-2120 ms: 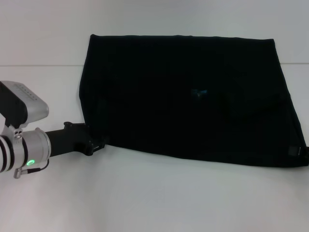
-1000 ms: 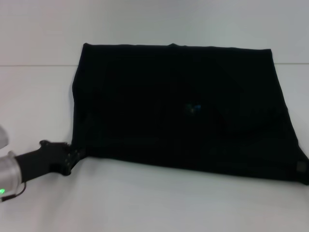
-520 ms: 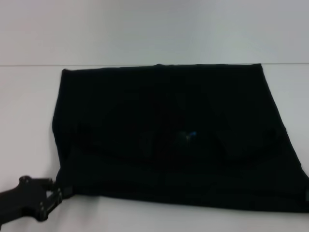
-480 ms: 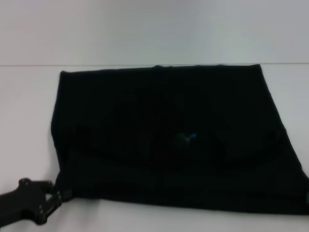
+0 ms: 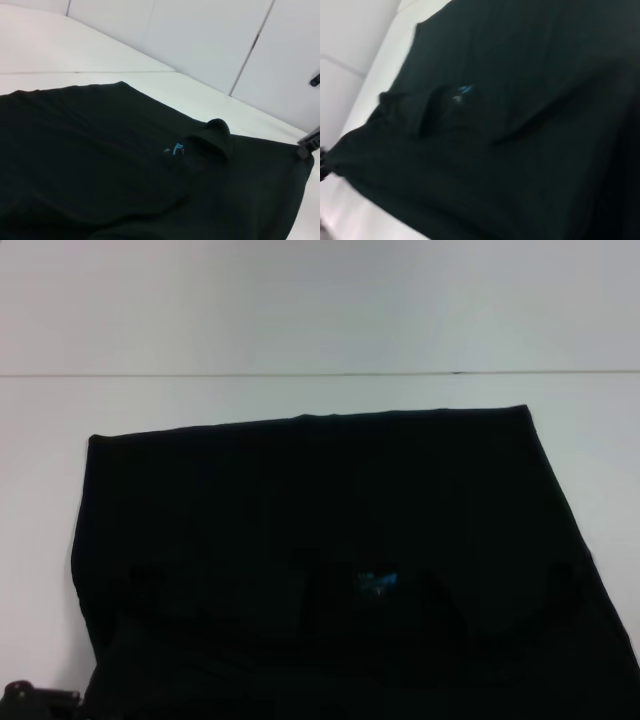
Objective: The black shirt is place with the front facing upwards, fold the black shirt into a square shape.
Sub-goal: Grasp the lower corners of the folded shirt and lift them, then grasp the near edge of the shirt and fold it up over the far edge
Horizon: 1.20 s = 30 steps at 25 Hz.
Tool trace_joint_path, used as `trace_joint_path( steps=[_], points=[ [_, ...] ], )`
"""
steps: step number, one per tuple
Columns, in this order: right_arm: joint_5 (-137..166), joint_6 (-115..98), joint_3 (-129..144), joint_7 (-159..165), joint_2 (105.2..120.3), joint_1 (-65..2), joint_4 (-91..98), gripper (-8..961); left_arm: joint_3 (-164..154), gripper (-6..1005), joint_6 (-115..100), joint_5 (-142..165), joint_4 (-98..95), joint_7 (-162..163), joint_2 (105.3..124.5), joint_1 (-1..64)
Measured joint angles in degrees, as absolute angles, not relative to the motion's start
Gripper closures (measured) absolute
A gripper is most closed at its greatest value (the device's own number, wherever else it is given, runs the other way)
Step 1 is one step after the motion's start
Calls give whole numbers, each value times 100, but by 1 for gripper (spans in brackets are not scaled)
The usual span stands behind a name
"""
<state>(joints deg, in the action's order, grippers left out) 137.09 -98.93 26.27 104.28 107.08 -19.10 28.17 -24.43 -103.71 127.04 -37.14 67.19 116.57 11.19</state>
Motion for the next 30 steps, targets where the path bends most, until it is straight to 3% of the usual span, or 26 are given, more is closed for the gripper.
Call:
trace_joint_path(
  steps=[16, 24, 30],
  points=[
    [13666, -11341, 1877, 9539, 10556, -2039, 3029, 900, -901, 930, -11326, 12838, -3829, 6500, 11540, 1328],
    [12967, -11039, 1721, 9462, 10628, -2494, 2995, 900, -390, 930, -11073, 12406, -3574, 6391, 11562, 1728],
    [12531, -10322, 1698, 9478, 10759, -2756, 2956, 900, -339, 930, -10386, 12033, -3470, 6395, 11733, 2041]
  ],
)
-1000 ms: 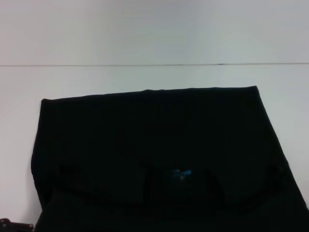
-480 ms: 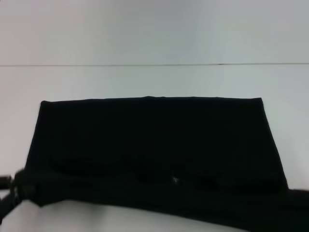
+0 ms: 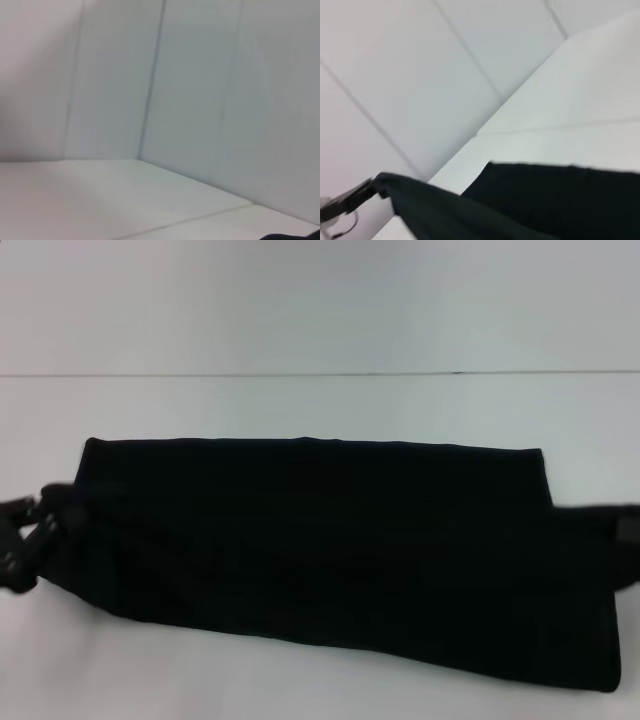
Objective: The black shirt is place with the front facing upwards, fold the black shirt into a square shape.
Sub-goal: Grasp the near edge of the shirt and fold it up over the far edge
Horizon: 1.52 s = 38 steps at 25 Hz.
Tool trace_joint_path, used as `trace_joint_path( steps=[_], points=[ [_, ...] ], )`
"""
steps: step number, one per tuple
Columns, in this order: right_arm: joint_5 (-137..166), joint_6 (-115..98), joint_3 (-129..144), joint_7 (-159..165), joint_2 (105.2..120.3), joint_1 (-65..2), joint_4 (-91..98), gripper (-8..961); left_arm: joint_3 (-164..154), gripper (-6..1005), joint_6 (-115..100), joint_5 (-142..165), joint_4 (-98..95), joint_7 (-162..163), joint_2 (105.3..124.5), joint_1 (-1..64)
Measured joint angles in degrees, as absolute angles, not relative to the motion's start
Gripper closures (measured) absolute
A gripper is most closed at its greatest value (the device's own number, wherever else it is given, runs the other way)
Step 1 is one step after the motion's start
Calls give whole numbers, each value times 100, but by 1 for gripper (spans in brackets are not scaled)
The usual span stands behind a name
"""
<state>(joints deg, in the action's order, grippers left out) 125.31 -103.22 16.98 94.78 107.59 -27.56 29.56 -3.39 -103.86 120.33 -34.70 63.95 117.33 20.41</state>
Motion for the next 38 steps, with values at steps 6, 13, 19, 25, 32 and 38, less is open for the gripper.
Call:
trace_joint_path(
  steps=[6, 13, 19, 25, 32, 38],
  points=[
    [12160, -9621, 1713, 9416, 10894, -2857, 2953, 895, -394, 931, -9570, 11853, -3463, 6377, 11992, 2516],
    [12052, -8667, 1696, 9288, 11107, -3064, 2944, 880, -419, 930, -8580, 11805, -3473, 6365, 12249, 3025],
    [11979, -8134, 1720, 9250, 11190, -3226, 2931, 868, -434, 927, -8071, 11497, -3465, 6363, 12323, 3207],
    [11898, -7504, 1818, 9172, 11344, -3426, 2890, 855, -879, 923, -7229, 11449, -3434, 6355, 12403, 3413],
    [11891, -6554, 2186, 8950, 11728, -3701, 2883, 841, -1140, 919, -6491, 11208, -3166, 6006, 12419, 3515],
    [11889, -5996, 2455, 8939, 11932, -3791, 2893, 828, -1129, 915, -6012, 10749, -3006, 5768, 12427, 3442]
  ],
)
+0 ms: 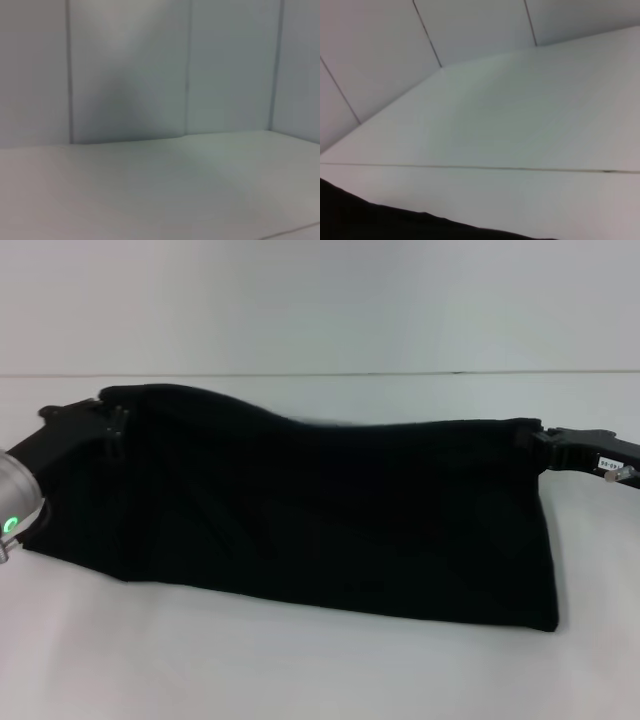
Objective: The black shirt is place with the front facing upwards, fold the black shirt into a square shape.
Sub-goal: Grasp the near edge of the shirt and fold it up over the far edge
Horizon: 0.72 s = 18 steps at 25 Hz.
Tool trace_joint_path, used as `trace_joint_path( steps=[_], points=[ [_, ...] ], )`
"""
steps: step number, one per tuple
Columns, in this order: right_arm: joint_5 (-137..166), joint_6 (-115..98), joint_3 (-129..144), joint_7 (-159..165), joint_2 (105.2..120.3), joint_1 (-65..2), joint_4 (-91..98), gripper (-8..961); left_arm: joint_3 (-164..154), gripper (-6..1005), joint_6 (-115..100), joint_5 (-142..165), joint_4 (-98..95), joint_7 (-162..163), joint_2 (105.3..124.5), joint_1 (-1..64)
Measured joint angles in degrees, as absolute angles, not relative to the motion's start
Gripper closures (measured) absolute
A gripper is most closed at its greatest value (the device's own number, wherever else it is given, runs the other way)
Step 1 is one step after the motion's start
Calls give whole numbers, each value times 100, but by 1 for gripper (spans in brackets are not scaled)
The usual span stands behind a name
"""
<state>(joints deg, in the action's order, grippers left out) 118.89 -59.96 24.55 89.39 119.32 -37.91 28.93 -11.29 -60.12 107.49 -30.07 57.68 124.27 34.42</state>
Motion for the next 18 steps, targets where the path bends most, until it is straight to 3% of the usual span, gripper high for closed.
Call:
trace_joint_path(
  steps=[5, 15, 18],
  points=[
    [11841, -5932, 2450, 8964, 11939, -3797, 2892, 818, -1101, 880, -5679, 10458, -2930, 5765, 12418, 3391],
    [11832, -5511, 2587, 9195, 11944, -3797, 2831, 576, -1094, 601, -5381, 10374, -2834, 5782, 12416, 3385],
    [11750, -5790, 2580, 9182, 11945, -3676, 2809, 455, -1091, 531, -5396, 10161, -2831, 5791, 12424, 3346]
  ],
)
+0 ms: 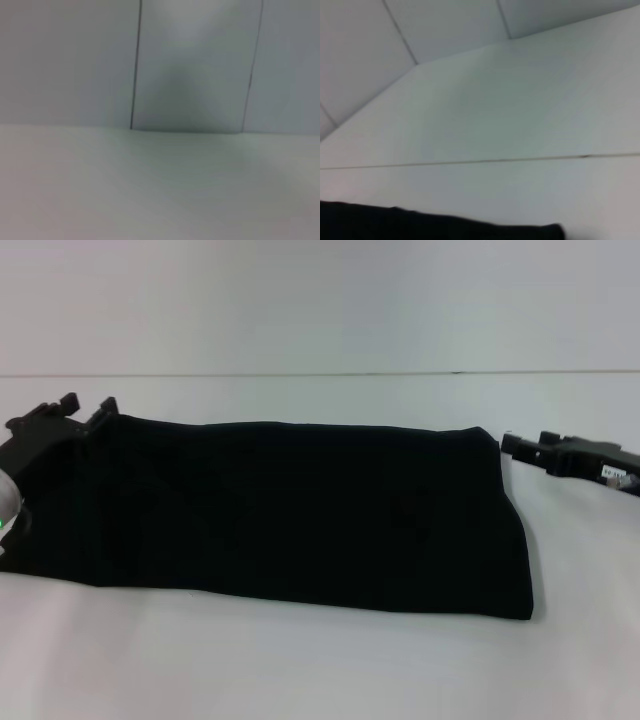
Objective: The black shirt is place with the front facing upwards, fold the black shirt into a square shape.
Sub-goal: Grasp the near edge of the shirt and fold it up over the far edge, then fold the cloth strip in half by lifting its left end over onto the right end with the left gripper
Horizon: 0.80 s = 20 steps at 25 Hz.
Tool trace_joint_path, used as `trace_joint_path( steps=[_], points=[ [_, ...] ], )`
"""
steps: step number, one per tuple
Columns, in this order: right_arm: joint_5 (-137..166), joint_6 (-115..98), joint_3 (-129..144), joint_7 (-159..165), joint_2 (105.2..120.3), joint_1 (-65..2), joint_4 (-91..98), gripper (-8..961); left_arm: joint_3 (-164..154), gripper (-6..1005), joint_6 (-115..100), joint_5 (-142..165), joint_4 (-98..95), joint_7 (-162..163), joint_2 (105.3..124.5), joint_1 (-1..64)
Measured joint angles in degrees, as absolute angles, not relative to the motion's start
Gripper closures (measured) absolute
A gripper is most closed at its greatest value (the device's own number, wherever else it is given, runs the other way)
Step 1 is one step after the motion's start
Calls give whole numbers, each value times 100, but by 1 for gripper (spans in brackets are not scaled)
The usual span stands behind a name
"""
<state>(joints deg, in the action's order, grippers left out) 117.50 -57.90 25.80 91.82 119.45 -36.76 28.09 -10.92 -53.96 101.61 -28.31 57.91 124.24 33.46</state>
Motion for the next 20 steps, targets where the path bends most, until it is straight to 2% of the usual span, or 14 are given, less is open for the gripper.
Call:
trace_joint_path(
  steps=[2, 8, 14, 18, 20],
  points=[
    [11695, -5969, 2578, 9159, 11946, -3593, 2804, 374, -1092, 484, -5448, 9934, -2832, 5766, 12428, 3290],
    [11094, -6274, 2535, 8803, 11954, -3186, 2806, 167, -1142, 464, -5975, 9358, -2842, 5651, 12398, 2971],
    [9502, -6676, 2513, 7774, 11947, -2421, 2691, 173, -1860, 439, -6075, 9709, -3563, 7326, 12334, 2584],
    [8812, -6976, 2511, 7069, 11938, -2153, 2414, 172, -2829, 438, -6241, 10592, -4411, 9530, 12049, 2385],
    [8745, -7036, 2513, 6963, 11909, -2120, 2340, 172, -3060, 438, -6617, 11054, -4763, 10576, 11832, 2371]
  ],
)
